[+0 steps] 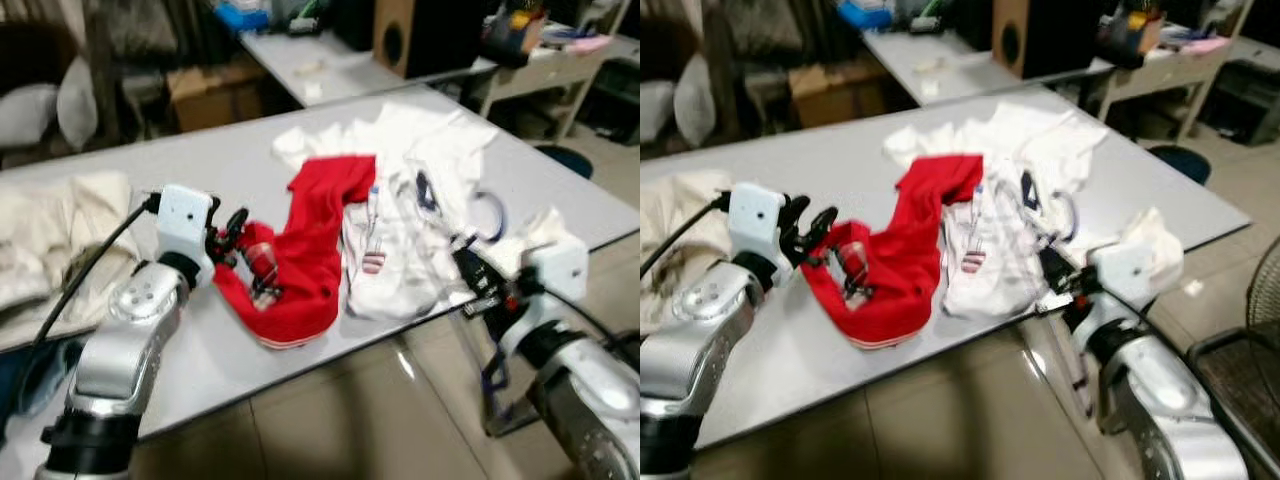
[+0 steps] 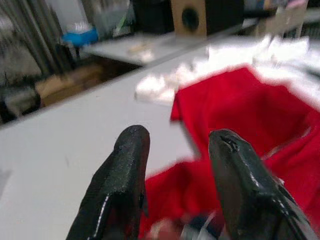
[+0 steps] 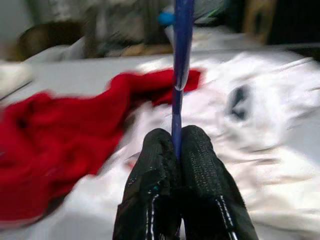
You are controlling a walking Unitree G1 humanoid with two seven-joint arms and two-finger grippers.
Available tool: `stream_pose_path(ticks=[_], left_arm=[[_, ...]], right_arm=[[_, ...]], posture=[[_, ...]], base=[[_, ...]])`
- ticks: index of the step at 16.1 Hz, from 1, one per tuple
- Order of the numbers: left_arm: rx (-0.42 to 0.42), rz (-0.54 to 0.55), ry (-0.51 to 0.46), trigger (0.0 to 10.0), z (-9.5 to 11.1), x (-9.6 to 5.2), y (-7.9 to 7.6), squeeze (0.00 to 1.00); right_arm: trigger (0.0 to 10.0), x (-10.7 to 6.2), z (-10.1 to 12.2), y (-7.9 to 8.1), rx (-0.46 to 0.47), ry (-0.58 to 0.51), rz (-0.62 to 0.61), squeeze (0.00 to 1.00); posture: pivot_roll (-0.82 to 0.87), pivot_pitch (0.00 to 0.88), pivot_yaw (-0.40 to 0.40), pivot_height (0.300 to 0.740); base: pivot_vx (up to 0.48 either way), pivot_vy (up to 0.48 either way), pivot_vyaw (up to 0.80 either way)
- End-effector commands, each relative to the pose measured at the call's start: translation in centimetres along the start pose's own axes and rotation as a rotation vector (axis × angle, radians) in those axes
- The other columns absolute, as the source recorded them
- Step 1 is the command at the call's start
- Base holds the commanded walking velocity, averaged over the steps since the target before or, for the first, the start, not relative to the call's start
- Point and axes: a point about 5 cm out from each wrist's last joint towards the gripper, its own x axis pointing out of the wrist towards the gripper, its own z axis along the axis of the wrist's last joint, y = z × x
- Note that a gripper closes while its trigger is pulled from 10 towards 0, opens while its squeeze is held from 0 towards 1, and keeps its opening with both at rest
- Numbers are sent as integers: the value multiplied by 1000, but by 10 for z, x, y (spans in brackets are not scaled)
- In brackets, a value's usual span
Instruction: Hang hanger
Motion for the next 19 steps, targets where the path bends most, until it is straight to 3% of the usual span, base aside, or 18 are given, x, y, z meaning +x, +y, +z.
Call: stream_pose_path(ticks=[1, 4, 6, 7, 8, 9, 10, 13, 14, 16, 18, 19], left_arm=[[-7, -80, 8, 10000, 2, 5, 2, 1000], [10, -291, 36, 10000, -5, 16, -2, 1000], [39, -331, 51, 10000, -7, 22, -2, 1000], [75, -333, 73, 10000, -8, 31, 3, 576], [93, -363, 92, 10000, -11, 34, 6, 0], [120, -391, 118, 10000, -17, 35, 7, 0], [141, -346, 130, 10000, -20, 37, 15, 0], [104, -239, 129, 10000, -22, 36, 31, 0], [-5, -232, 124, 10000, -26, 30, 40, 0], [-124, -296, 109, 10000, -30, 21, 43, 0], [-180, -322, 99, 10000, -31, 15, 50, 0], [-213, -283, 103, 10000, -33, 14, 58, 0]], right_arm=[[10000, -4, 9, 4, -20, -17, 73, 0], [10000, -12, 12, 6, -80, 28, 191, 0], [10000, -14, 11, 5, -94, 41, 211, 0], [10000, -19, 13, 5, -122, 59, 231, 0], [10000, -22, 16, 8, -149, 74, 260, 0], [10000, -26, 17, 10, -158, 81, 284, 0], [10000, -27, 20, 11, -156, 81, 302, 0], [10000, -28, 16, 17, -154, 99, 339, 0], [10000, -29, 14, 18, -147, 115, 379, 0], [10000, -32, 12, 18, -139, 143, 418, 0], [10000, -32, 12, 19, -137, 159, 464, 0], [10000, -32, 12, 18, -144, 171, 481, 0]], posture=[[-19, 0, 46, 740], [-30, 0, 57, 740], [-44, 0, 76, 740], [-85, 0, 111, 740], [-99, 0, 113, 740], [-104, 0, 108, 740], [-106, 0, 110, 740], [-107, 0, 115, 740], [-111, 0, 128, 740], [-93, 0, 112, 740], [-95, 0, 113, 740], [-95, 0, 112, 740]], base=[[0, 0, 0], [0, 0, 0], [0, 0, 0], [0, 0, 0], [0, 0, 0], [0, 0, 0], [0, 0, 0], [0, 0, 0], [0, 0, 0], [0, 0, 0], [0, 0, 0], [0, 0, 0]])
